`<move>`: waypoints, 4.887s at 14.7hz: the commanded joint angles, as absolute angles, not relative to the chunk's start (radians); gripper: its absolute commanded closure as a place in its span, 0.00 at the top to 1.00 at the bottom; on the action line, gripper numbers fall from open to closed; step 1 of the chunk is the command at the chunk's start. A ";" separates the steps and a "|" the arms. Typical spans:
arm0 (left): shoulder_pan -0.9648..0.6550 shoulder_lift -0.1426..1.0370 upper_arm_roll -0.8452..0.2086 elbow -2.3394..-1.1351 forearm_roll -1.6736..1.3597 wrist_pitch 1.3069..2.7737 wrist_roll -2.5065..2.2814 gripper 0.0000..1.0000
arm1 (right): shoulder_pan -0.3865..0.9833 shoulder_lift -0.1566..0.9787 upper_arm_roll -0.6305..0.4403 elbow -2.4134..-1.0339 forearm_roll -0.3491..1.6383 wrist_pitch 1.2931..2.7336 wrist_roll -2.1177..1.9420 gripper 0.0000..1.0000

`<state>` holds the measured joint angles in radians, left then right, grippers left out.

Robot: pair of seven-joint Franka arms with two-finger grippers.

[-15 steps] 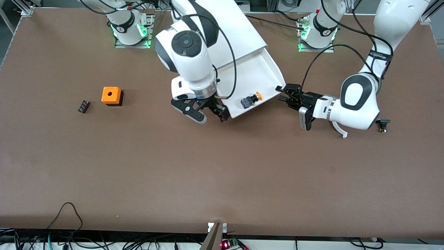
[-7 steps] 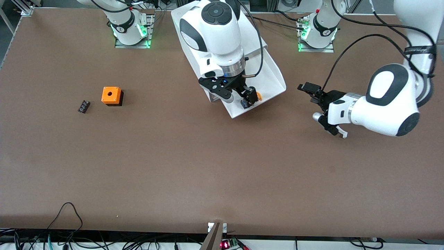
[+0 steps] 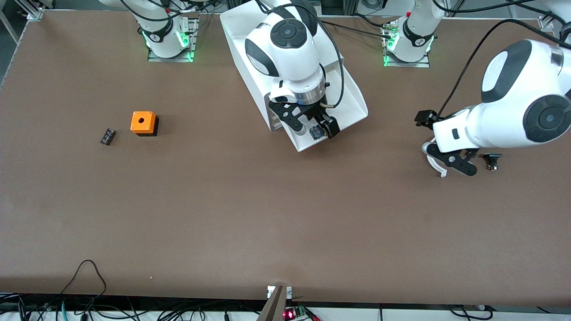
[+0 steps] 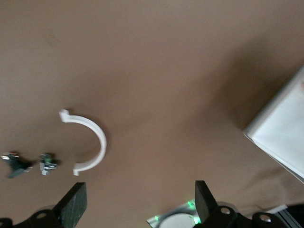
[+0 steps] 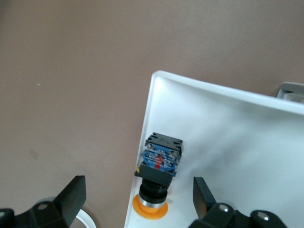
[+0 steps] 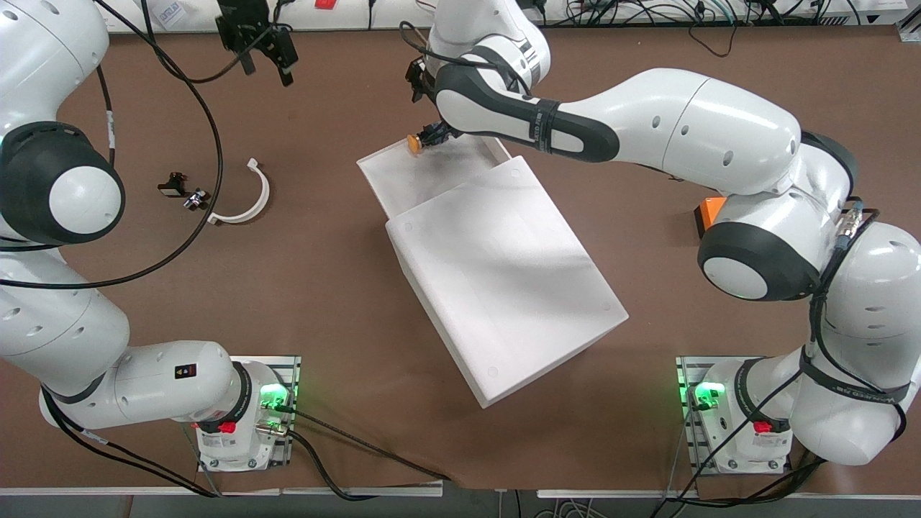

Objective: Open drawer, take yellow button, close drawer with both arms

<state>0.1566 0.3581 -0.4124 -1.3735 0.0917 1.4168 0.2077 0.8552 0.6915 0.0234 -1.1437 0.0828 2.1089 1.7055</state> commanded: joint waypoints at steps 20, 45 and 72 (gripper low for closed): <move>0.160 0.385 -0.440 -1.365 0.120 1.670 -0.644 1.00 | 0.844 0.729 0.044 -1.002 0.104 1.982 1.683 0.00; 0.065 0.310 -0.841 -1.996 0.135 2.149 -1.308 1.00 | 0.276 0.736 0.035 -1.169 0.143 1.833 0.379 0.00; 0.116 0.298 -0.951 -1.826 0.140 1.956 -1.367 1.00 | 0.017 0.792 0.034 -1.477 0.032 2.183 -0.055 0.53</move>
<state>0.0729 0.3122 -0.9441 -1.9224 0.1117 2.0748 -1.3653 0.0323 0.7965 0.0202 -1.4674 0.0435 2.1681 -0.0416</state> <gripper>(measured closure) 0.000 0.551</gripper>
